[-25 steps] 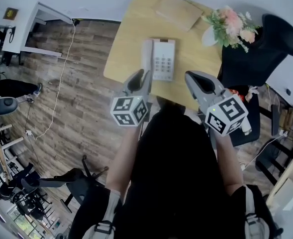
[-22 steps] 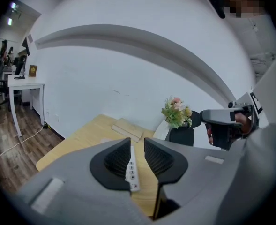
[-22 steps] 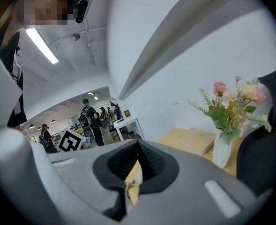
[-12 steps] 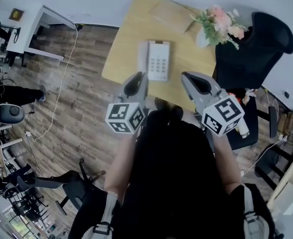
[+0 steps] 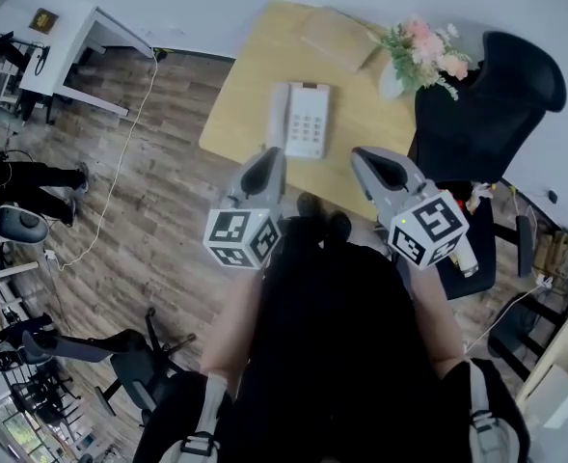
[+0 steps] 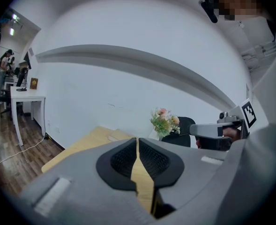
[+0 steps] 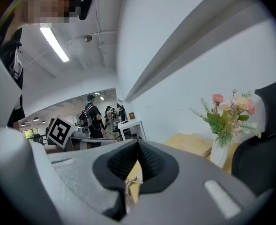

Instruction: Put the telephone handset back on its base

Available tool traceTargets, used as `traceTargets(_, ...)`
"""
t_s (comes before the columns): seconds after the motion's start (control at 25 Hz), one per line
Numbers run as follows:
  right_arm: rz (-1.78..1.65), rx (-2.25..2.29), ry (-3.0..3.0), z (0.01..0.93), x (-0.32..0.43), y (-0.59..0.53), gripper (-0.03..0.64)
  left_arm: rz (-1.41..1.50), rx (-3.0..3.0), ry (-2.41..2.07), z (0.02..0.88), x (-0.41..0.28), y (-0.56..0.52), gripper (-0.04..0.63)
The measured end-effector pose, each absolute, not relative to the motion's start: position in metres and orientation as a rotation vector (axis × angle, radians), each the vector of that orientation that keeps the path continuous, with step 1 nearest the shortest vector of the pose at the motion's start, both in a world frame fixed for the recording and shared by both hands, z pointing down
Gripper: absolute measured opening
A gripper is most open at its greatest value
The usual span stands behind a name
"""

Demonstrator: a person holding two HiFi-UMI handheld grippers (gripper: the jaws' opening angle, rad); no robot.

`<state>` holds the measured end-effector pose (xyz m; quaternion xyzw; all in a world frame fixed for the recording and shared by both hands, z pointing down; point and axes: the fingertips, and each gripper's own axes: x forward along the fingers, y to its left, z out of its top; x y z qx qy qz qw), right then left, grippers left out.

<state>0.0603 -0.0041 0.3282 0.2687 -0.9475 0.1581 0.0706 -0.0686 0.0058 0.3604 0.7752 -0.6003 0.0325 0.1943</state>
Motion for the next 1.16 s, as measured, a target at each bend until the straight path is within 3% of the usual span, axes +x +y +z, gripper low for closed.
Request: traceTargets(1.16,0.434,0.788,-2.847,0.333,0.074,0.029,0.002,0.081,2.165,-1.679,0.356,-0.050,0.040,0.020)
